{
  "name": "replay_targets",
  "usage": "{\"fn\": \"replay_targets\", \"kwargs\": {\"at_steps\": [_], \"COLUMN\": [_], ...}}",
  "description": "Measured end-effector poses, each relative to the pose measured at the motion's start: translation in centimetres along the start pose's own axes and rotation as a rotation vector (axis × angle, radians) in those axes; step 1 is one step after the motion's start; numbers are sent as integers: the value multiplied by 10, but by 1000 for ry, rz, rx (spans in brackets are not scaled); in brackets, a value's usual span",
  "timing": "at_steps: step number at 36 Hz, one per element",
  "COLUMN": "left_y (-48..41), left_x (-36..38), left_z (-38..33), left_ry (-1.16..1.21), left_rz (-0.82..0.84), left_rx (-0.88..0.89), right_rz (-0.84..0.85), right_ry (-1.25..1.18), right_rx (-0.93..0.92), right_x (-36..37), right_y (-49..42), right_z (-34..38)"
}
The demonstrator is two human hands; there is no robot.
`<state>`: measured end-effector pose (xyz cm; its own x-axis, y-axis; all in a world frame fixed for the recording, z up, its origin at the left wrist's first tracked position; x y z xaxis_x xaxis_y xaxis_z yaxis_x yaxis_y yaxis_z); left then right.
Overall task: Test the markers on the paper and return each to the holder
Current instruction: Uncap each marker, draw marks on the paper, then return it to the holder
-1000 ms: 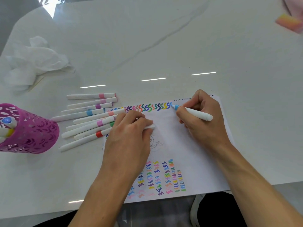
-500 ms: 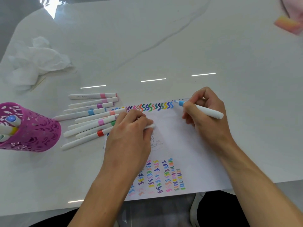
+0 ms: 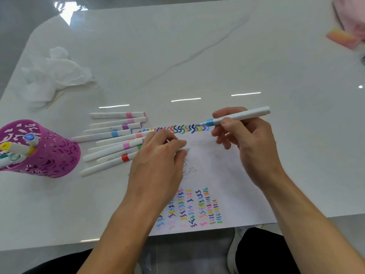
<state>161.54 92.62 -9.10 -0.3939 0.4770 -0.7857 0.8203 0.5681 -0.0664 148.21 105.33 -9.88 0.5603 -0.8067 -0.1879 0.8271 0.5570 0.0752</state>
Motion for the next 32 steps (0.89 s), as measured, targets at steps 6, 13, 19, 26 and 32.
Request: {"fn": "replay_targets", "kwargs": {"at_steps": [6,13,19,26,32], "left_y": [0,4,6,8,9], "left_x": [-5,-9,-12,-15,-15], "left_z": [2,3,6,4,11], "left_ry": [377,796,815,764,769], "left_rz": [25,110,106,151,130], "left_rx": [-151,-244,-269,-209,-238], "right_rz": [-25,-99,-97,-2,65], "right_ry": [39,116,156,223,226], "right_rx": [-22,-107,-130,-88,-79], "right_x": [12,14,15,25,33], "right_y": [13,26,30,29,29], "right_z": [15,37,43,37,35]}}
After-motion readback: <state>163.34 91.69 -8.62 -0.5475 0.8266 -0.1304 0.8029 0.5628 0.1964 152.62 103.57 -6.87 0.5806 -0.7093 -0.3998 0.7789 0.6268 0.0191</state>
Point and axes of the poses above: each hand's wrist, its own y-axis away from the middle knuckle, its own x-axis out of the palm, z = x × y, the point moved 4 cm from there along -y, towards the middle knuckle, and after that the axes turned 13 degrees about y, right-handed, at the moved point
